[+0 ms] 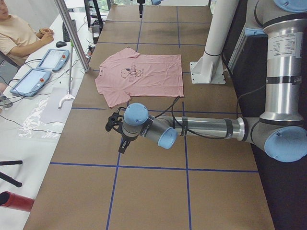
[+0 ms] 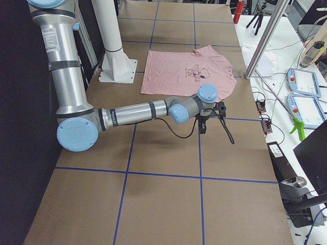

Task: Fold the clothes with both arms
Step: 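Move the right gripper down to the sleeve hem of the pink T-shirt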

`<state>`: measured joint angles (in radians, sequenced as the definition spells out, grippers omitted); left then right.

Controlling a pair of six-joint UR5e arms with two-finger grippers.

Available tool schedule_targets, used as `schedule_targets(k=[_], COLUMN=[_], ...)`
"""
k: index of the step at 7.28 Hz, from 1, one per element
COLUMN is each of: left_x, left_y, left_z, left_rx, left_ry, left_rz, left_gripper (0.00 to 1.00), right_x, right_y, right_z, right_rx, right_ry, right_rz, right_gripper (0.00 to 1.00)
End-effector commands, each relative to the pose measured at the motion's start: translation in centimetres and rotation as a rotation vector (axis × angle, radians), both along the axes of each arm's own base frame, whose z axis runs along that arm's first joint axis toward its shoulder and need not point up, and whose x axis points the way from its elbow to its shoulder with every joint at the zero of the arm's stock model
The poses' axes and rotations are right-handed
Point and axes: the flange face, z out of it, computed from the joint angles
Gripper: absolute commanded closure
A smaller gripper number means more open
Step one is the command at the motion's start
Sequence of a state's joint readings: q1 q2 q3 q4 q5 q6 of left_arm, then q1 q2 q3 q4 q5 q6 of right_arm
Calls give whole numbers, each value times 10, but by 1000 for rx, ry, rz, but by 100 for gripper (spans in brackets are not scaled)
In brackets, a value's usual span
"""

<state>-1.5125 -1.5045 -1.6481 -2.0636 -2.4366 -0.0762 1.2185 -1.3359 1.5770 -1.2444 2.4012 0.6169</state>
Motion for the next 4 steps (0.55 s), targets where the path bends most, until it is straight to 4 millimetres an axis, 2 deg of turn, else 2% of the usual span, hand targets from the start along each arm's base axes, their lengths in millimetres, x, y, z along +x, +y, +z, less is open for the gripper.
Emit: schedule_targets(k=[1,2,3,4], left_x=[5,5,5,5], left_y=[-2,-3,-3,-4], left_z=[-5,-5,-5,-6], left_rx=[26,28,29,32], left_ry=[2,1,1,1], left_rz=[10,11,11,11], left_gripper=[0,0,0,0], right_x=[-125,-168,-194,-212], right_y=[-32,-38,-48,-61], right_z=[-81,-90,-67,-45], right_rx=[-39,-39,-54,-119], right_ry=[65,79,40,-21], right_rz=[126,183,221,292], right_gripper=[1,1,1,8])
